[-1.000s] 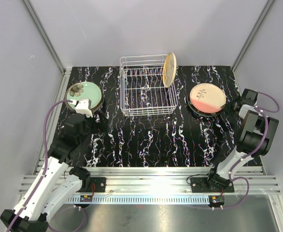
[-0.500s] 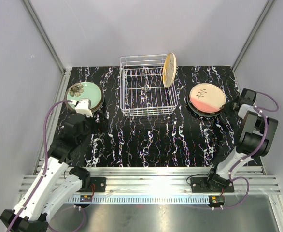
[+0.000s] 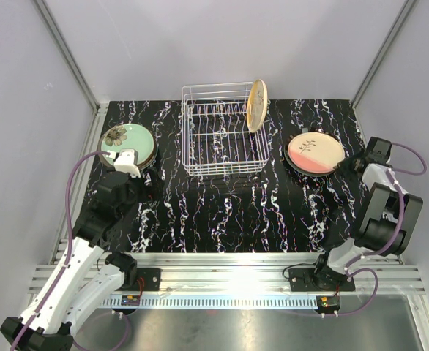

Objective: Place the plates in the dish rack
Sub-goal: Grab a plate with the right arm

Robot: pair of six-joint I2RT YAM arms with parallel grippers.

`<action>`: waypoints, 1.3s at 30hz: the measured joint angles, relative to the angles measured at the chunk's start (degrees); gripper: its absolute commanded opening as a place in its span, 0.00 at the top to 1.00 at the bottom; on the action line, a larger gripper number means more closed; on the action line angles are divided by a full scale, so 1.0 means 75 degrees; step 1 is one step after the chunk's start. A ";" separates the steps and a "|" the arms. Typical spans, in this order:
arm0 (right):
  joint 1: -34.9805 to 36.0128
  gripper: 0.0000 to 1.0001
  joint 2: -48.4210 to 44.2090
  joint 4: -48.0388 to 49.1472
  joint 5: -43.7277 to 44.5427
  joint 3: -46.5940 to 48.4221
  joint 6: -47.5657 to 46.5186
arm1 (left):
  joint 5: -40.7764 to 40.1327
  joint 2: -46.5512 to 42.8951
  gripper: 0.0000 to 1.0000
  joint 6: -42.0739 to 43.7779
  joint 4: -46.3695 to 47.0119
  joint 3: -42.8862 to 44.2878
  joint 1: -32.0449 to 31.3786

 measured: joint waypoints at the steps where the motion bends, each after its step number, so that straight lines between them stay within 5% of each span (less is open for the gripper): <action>1: 0.0000 1.00 -0.0064 -0.0032 -0.0003 -0.0044 0.0020 | 0.0003 0.0000 0.01 0.0000 0.0003 0.0000 0.0000; 26: 0.0000 1.00 -0.0729 -0.0111 -0.0038 -0.0874 0.0367 | 0.0122 -0.0003 0.01 -0.0006 0.0003 0.0000 0.0000; 39: 0.0000 0.80 -0.0726 0.0009 -0.0140 -0.0874 0.0367 | 0.0143 -0.0003 0.01 -0.0003 0.0003 0.0000 0.0000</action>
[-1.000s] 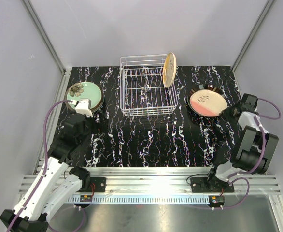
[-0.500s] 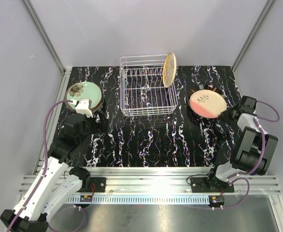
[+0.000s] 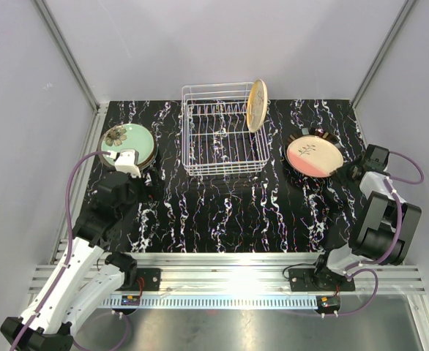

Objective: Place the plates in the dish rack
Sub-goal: Grab a plate with the right arm

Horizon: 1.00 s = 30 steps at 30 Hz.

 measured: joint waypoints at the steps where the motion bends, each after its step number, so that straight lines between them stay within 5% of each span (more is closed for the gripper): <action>1: 0.0000 0.77 0.0000 0.0020 -0.0017 0.0000 0.0000 | 0.0000 0.0000 0.01 0.0000 -0.0003 0.0000 0.0000; 15: 0.0003 0.46 0.0003 0.0329 -0.0321 -0.0117 0.0050 | 0.0006 0.0000 0.01 0.0000 0.0000 0.0000 0.0000; 25: 0.0000 0.42 0.0361 0.1489 -0.0679 -0.0784 0.0487 | 0.0041 0.0003 0.01 0.0000 0.0000 0.0000 0.0000; 30: 0.0003 0.51 0.0583 0.2075 -0.0807 -0.0895 0.0723 | 0.0050 0.0003 0.01 0.0000 0.0000 0.0000 0.0000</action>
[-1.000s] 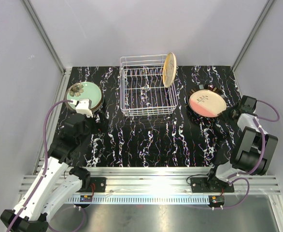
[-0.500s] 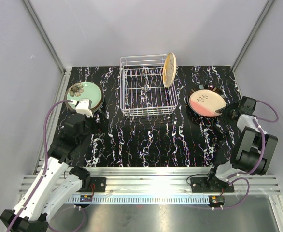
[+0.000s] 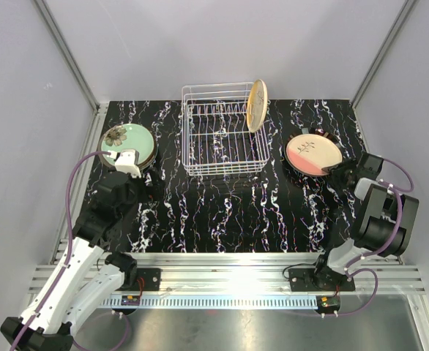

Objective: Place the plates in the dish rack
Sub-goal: Grab a plate with the right arm

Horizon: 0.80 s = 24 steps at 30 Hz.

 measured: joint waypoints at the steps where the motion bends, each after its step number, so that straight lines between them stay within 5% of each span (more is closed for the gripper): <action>1: 0.0000 0.53 0.0006 0.0076 -0.0015 -0.0020 0.0050 | 0.0000 0.0000 0.01 0.0000 0.0000 0.0000 0.0000; 12: 0.0026 0.87 -0.0085 0.0382 0.0067 -0.0140 0.0367 | 0.0006 0.0000 0.01 0.0000 0.0000 0.0000 0.0000; 19: 0.0026 1.00 -0.0597 0.0026 0.0289 -0.0175 0.0367 | 0.0006 0.0000 0.01 0.0000 0.0000 0.0000 0.0000; 24: 0.0026 1.00 -0.1107 -0.0501 0.0356 -0.0017 0.0251 | 0.0006 0.0000 0.01 0.0000 0.0000 0.0000 0.0000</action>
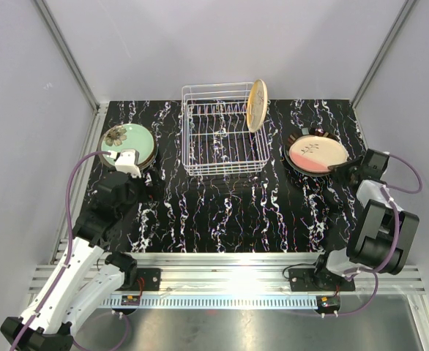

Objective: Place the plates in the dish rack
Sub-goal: Grab a plate with the right arm, then insert the plate into the dish rack

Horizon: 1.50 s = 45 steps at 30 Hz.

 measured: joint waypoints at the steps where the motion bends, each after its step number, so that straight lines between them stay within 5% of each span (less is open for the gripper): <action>1: 0.0000 1.00 -0.0050 -0.0131 0.0044 0.0102 -0.0052 | 0.0000 0.0000 0.01 0.0000 0.0000 0.0000 0.0000; 45: 0.0079 1.00 -0.0979 -0.1926 0.0131 0.1973 -0.1364 | 0.0000 0.0000 0.01 0.0000 0.0000 0.0000 0.0000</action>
